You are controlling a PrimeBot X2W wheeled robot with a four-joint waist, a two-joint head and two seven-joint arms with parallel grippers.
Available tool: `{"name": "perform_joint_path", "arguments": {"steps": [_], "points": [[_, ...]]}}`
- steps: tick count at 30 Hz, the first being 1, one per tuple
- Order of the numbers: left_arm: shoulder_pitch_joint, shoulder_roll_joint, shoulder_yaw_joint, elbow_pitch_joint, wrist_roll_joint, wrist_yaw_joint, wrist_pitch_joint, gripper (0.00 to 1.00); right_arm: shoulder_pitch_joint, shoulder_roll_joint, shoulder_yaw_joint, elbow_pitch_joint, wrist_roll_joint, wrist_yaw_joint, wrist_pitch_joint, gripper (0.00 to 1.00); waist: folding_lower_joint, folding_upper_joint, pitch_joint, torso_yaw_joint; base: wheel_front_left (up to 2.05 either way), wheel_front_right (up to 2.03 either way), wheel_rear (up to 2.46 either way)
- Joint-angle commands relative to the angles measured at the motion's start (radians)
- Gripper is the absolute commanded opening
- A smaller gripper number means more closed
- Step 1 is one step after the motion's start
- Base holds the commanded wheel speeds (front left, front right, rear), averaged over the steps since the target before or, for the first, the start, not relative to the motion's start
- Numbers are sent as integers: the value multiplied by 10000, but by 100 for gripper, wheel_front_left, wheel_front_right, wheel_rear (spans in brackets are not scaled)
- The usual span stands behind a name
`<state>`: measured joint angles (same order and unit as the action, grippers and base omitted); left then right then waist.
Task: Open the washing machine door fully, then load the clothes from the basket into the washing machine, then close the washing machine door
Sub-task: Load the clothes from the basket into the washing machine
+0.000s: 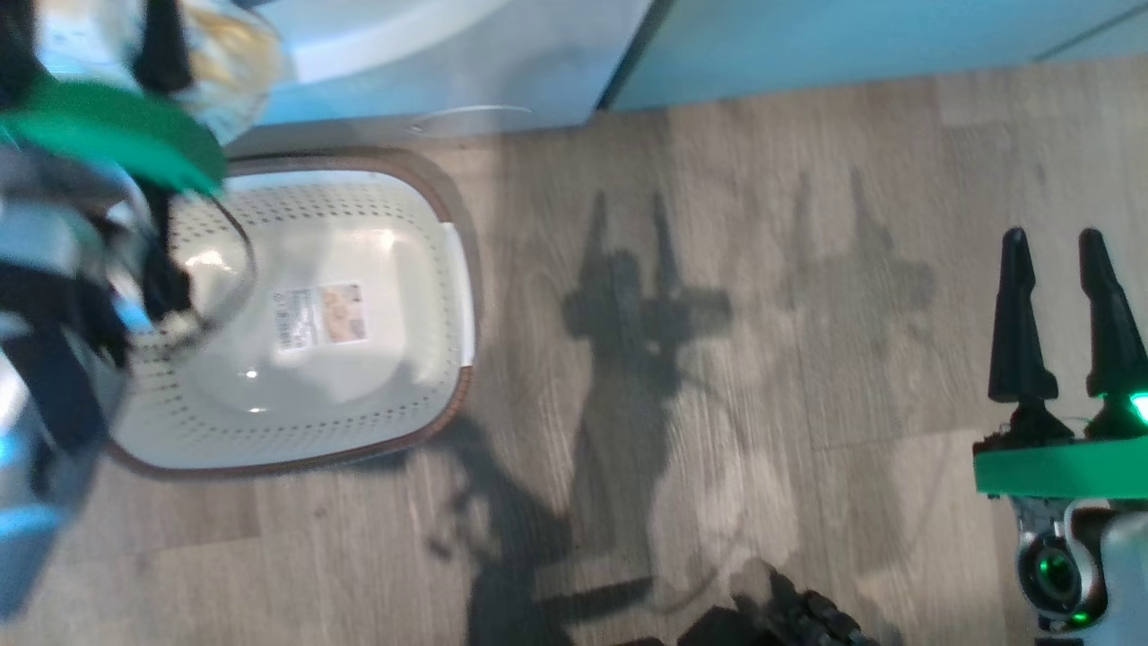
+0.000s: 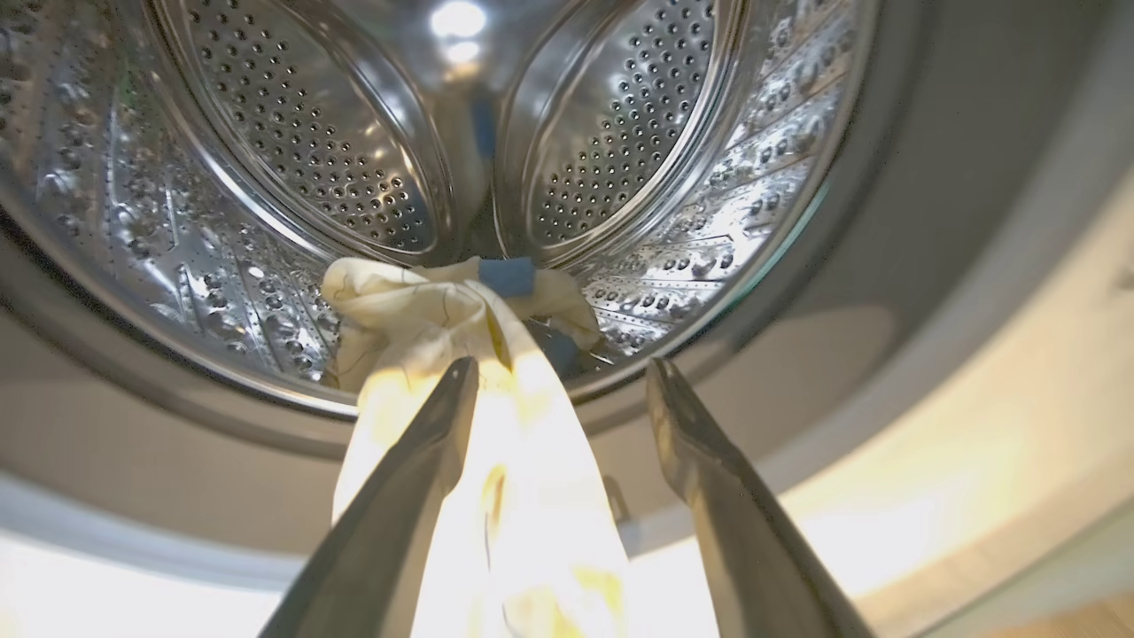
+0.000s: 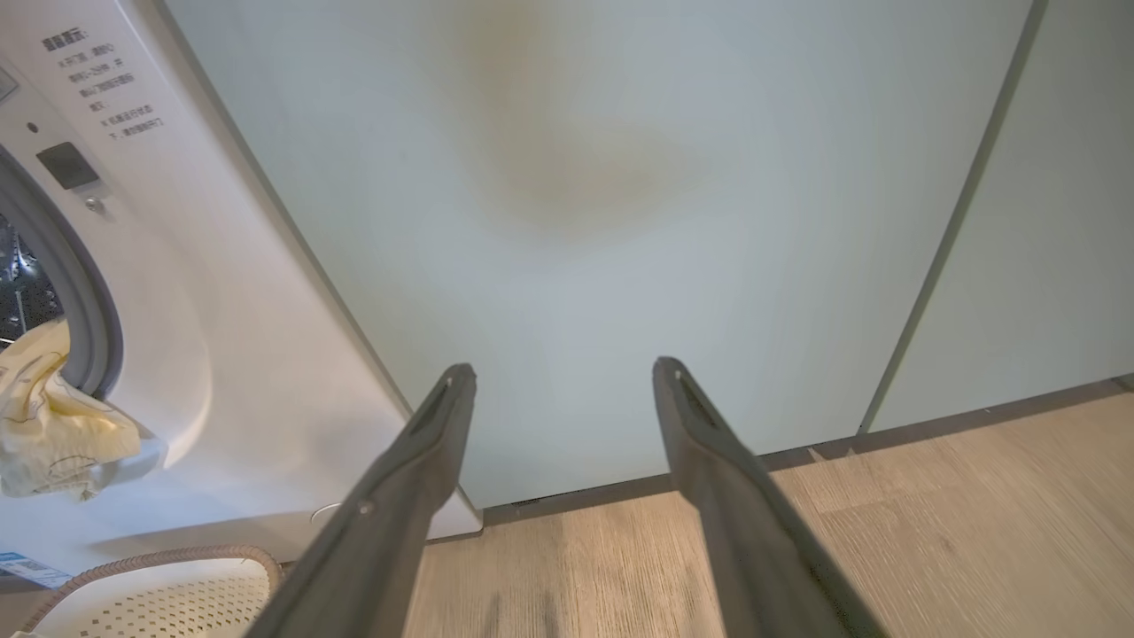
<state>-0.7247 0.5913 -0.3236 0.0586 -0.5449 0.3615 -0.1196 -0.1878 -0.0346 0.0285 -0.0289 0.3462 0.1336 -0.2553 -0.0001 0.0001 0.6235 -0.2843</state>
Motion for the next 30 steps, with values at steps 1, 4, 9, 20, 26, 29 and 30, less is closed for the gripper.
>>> {"name": "perform_joint_path", "arguments": {"steps": [1, 4, 9, 20, 26, 29, 30], "points": [[160, 385, 403, -460, 130, 132, -100, 100, 194, -156, 85, -316, -96, -29, -65, 100, 1, -1, -278, 288, 0, 0, 0], [1127, 313, 317, -1240, 233, 483, -302, 100, 322, -156, -94, -332, -343, -29, -65, 100, 1, -1, -542, 566, 0, 0, 0], [2373, 58, -112, -1957, 421, 829, -539, 100, 653, -156, -475, -286, -756, -29, -65, 100, 1, -1, -1074, 1081, 0, 0, 0], [4401, -695, -670, -2076, 222, 1161, -1026, 100, 1596, -156, -650, -155, -1399, -29, -65, 100, 1, -1, -2579, 1871, 0, 0, 0], [4858, -1019, -1144, -1759, 235, 1006, -1132, 100, 1939, -156, -641, -153, -1570, -29, -65, 100, 1, -1, -3188, 2156, 0, 0, 0], [4995, -1132, -1238, -1608, 195, 962, -1171, 100, 2029, -156, -585, -117, -1623, -29, -65, 100, 1, -1, -3442, 2194, 0, 0, 0], [5048, -1165, -1264, -1567, 186, 958, -1183, 100, 2060, -156, -575, -108, -1629, -29, -65, 100, 1, -1, -3531, 2197, 0, 0, 0]]}}
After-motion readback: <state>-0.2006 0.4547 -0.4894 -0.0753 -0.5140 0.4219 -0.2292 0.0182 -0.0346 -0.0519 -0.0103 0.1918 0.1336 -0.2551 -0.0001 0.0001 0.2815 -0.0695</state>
